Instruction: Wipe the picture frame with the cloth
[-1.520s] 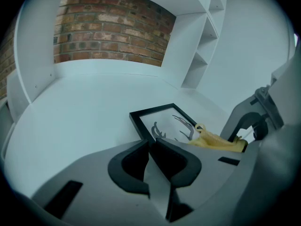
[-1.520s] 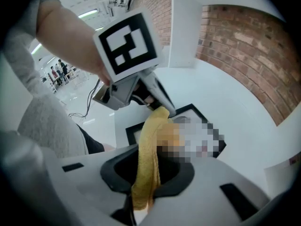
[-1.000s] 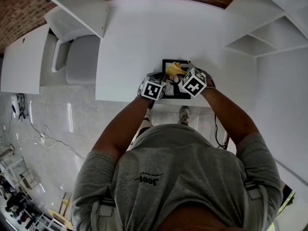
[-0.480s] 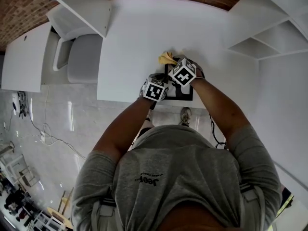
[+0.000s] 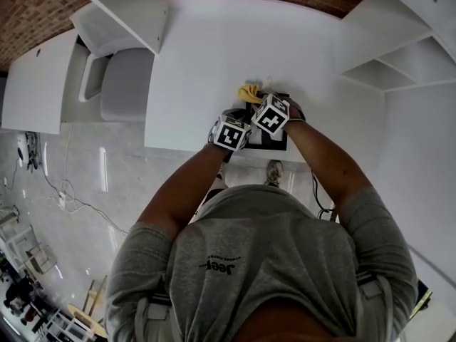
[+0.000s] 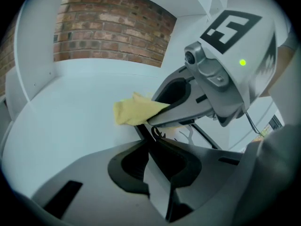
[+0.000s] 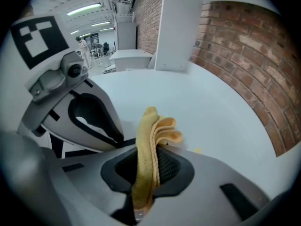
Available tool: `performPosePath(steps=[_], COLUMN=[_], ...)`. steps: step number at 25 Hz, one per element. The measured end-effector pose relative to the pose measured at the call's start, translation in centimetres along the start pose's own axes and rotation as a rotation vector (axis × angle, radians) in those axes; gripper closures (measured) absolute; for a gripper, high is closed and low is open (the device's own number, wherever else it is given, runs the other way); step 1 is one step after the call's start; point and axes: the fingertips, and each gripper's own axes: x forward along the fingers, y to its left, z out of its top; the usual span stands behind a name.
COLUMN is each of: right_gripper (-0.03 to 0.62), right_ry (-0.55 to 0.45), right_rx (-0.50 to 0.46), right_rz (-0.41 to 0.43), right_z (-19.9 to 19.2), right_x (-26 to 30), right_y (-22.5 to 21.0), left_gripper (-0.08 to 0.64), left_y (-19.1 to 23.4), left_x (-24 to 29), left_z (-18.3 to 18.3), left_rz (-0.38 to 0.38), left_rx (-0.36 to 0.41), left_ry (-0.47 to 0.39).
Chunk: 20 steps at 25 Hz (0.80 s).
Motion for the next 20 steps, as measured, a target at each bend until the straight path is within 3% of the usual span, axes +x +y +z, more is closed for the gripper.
performPosePath(steps=[7, 11, 17, 20], right_gripper=[0.534, 0.534, 0.534, 0.534], right_ry=[0.034, 0.030, -0.105, -0.195], right_rx=[-0.017, 0.090, 0.122, 0.108], right_rz=[0.139, 0.210, 0.121, 0.128], right_z=[-1.5, -1.9, -1.5, -2.1], right_x=[-1.1, -1.2, -4.1, -5.8], right_y=[4.1, 4.6, 3.1, 4.7], left_gripper=[0.495, 0.494, 0.494, 0.494], left_y=[0.1, 0.1, 0.2, 0.1], left_x=[-0.1, 0.0, -0.2, -0.5], left_z=[-0.1, -0.1, 0.4, 0.4], left_rz=[-0.006, -0.002, -0.022, -0.061], left_rx=[-0.010, -0.003, -0.043, -0.093], left_ry=[0.001, 0.002, -0.006, -0.001])
